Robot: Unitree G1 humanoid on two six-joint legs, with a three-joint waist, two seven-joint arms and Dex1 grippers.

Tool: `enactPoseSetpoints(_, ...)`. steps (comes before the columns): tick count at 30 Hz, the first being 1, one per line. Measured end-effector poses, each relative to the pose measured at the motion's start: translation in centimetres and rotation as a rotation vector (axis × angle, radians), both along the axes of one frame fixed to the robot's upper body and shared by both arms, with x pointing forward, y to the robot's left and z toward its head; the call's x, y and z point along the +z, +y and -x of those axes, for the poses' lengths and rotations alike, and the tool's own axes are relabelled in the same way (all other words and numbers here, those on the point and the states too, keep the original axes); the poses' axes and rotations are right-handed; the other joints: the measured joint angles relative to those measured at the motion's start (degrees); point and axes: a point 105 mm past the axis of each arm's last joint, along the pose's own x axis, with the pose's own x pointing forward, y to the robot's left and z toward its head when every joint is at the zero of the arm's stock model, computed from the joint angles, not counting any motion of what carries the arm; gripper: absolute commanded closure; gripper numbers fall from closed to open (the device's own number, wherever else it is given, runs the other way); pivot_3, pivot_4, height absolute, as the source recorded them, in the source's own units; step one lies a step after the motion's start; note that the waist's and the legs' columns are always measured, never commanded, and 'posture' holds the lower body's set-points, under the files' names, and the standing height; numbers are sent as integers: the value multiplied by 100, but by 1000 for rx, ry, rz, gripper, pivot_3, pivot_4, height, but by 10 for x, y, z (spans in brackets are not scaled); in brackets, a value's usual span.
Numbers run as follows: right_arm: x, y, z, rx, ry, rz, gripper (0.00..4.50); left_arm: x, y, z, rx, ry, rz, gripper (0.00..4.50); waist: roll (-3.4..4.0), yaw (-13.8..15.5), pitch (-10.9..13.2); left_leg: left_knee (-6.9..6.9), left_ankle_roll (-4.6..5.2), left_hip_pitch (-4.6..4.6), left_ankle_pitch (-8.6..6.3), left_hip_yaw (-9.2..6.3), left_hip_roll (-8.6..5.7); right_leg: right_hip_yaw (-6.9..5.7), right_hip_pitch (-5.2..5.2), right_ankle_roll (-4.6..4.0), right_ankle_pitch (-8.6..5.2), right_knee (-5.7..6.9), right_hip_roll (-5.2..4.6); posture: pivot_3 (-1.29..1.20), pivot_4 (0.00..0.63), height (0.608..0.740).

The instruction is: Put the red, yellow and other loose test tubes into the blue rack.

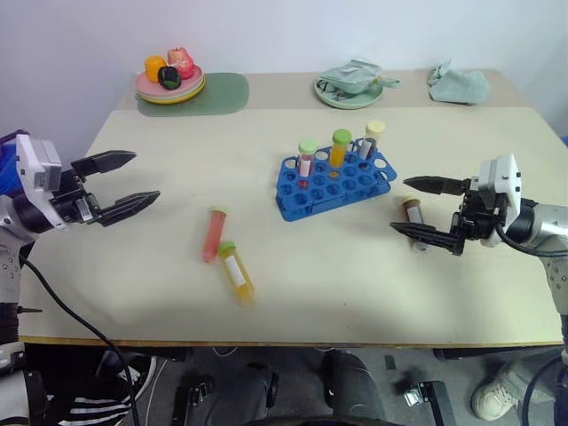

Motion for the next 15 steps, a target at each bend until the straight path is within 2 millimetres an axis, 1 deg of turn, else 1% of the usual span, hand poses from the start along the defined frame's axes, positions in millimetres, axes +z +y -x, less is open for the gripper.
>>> enactPoseSetpoints(6,9,-6,1,-53,4,14,46,-7,-6,-3,-21,13,28,0,-1,10,1,-5,3,6,-3,21,7,12,0,1,1,-2,6,0,150,740)
enactPoseSetpoints(10,7,-10,-3,-108,33,11,46,-6,-16,-7,-52,8,29,0,-1,12,1,-5,4,6,-4,30,11,17,0,3,2,-3,8,0,150,740)
enactPoseSetpoints(12,2,-15,-7,-158,73,48,46,-5,-19,-9,-60,5,27,0,-1,6,1,-5,6,8,-4,37,12,25,-3,3,3,-2,9,0,150,740)
enactPoseSetpoints(15,-3,-20,-21,-251,91,107,46,-6,-22,-9,-70,6,18,0,-1,-4,1,-12,3,14,-6,50,21,36,-5,4,3,-2,19,0,150,740)
